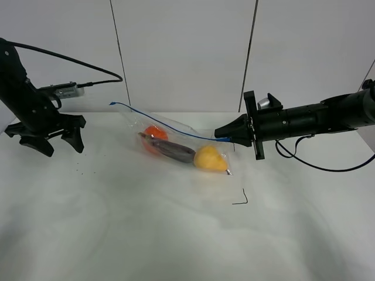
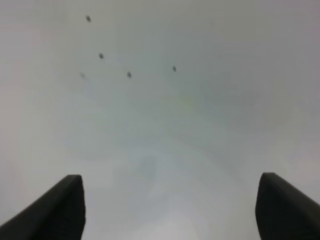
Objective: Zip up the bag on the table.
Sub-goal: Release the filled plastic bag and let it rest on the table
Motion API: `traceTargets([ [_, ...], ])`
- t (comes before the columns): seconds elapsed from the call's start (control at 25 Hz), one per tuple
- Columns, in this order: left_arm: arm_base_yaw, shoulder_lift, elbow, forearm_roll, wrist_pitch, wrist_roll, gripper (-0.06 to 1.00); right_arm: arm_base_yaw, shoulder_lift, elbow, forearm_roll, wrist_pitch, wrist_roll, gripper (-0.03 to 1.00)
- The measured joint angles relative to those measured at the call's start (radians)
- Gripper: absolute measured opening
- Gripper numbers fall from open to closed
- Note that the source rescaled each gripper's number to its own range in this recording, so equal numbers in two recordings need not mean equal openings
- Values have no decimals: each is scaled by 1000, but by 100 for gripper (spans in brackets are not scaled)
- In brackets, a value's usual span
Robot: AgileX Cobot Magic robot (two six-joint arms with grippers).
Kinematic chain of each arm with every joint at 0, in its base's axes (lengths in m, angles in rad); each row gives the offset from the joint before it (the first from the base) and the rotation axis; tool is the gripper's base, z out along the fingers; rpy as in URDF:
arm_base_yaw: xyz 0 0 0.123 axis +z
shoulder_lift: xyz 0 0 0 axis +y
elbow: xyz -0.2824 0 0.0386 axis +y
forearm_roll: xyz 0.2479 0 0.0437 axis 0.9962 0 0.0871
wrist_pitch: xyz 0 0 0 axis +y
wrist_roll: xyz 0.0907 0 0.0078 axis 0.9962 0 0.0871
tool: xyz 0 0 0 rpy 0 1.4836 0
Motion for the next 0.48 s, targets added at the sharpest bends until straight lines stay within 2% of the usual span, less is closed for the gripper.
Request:
traceTargets([
  [0.28,0,0,-32,0,214,-11,96,0,0,0,0,0,-1,0],
  [0.48,0,0,-34,19,231,-31,96,0,0,0,0,0,-3,0],
])
